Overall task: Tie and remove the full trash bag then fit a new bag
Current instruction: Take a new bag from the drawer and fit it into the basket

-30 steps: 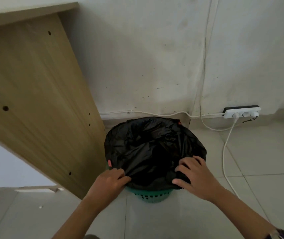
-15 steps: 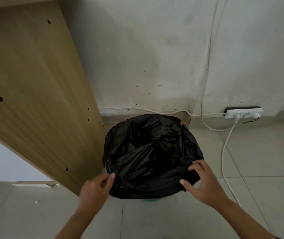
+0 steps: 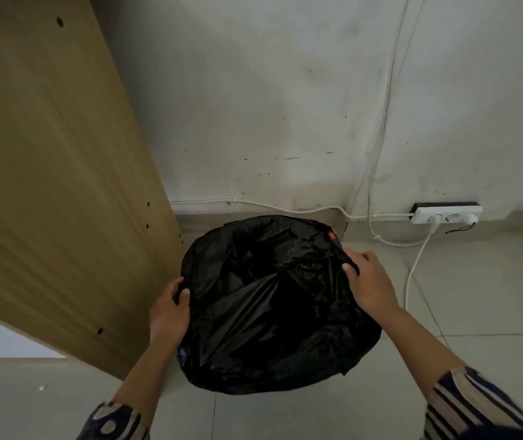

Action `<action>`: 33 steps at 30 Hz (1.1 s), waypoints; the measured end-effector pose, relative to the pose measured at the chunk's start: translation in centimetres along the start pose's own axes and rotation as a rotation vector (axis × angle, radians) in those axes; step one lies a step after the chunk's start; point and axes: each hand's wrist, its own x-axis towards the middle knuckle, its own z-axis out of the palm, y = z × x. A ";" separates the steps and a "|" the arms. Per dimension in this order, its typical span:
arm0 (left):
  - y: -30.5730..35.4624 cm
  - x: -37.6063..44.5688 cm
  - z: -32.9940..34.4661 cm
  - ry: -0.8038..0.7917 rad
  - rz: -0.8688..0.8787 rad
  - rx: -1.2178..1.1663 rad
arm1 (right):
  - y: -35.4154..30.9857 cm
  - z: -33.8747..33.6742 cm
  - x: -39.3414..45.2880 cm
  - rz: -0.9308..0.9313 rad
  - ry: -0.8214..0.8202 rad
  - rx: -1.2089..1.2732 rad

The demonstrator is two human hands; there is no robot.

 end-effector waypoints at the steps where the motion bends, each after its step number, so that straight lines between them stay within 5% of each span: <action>1: -0.1 -0.1 0.0 0.049 -0.010 -0.012 | 0.2 0.1 0.3 0.013 0.023 0.033; 9: 0.2 2.7 -0.5 0.141 0.174 -0.016 | 2.3 0.6 2.5 -0.113 0.069 -0.011; 14: -2.2 4.0 0.1 -0.094 -0.200 -0.028 | 4.1 1.9 2.5 0.207 -0.176 0.042; 18: -2.2 4.9 -0.3 -0.122 -0.294 -0.170 | 3.8 1.7 2.2 0.219 -0.195 0.101; 23: -0.2 6.4 -0.5 -0.056 -0.035 -0.105 | 1.1 0.8 3.4 0.133 0.019 0.257; 28: 2.3 8.2 1.4 -0.111 0.179 0.116 | -0.8 2.1 6.3 -0.050 -0.062 0.097; 33: 4.0 10.9 2.9 -0.221 0.035 0.041 | -1.7 3.1 9.3 0.061 -0.231 0.158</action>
